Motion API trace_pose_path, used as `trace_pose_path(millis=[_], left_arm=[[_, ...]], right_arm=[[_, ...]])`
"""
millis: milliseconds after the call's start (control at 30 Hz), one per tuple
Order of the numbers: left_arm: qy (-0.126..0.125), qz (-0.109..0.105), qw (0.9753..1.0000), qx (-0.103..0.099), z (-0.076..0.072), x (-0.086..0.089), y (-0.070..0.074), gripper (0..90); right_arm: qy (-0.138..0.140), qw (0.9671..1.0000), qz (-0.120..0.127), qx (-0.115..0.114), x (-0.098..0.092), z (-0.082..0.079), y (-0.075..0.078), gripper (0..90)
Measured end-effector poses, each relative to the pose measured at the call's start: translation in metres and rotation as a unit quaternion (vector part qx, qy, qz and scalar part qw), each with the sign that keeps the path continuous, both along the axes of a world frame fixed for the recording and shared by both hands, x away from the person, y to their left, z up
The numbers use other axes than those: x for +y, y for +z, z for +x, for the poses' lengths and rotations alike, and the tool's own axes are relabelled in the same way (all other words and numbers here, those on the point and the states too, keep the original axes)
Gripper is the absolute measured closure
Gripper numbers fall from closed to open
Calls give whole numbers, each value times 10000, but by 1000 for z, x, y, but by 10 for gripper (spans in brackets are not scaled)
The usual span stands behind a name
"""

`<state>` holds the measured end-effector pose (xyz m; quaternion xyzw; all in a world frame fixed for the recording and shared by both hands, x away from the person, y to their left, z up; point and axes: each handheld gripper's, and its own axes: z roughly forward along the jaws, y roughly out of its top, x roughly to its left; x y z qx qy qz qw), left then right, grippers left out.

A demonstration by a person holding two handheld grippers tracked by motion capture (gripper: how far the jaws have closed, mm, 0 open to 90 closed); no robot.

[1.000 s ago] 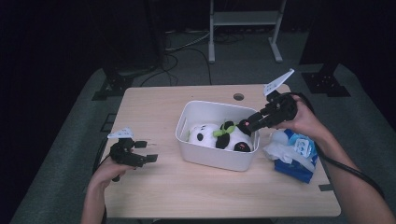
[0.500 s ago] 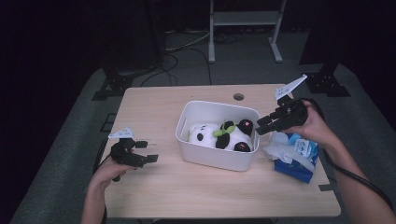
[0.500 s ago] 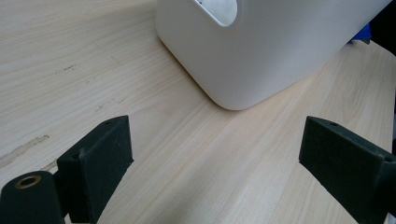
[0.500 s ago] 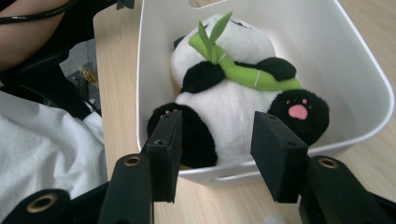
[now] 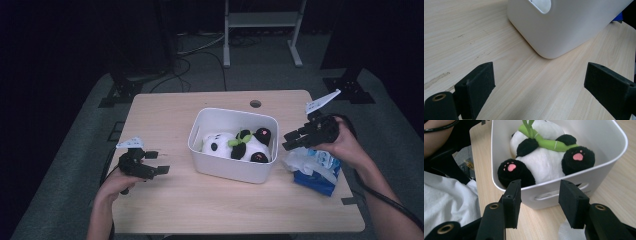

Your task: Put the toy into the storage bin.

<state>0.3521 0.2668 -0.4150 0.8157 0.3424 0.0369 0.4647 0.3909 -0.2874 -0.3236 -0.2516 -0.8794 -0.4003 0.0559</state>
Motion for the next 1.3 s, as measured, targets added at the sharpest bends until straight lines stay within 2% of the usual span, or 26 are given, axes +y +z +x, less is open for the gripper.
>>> trace_pose_path(millis=[533, 1300], left_arm=[[-25, 20, 10000, 9, 1, -1, -1, 84], [-41, 3, 10000, 30, 1, -1, -2, 84]], right_arm=[[-218, 9996, 62, 181, -15, -11, -30, 508], [-468, 9982, 235, 302, -29, -28, -58, 492]])
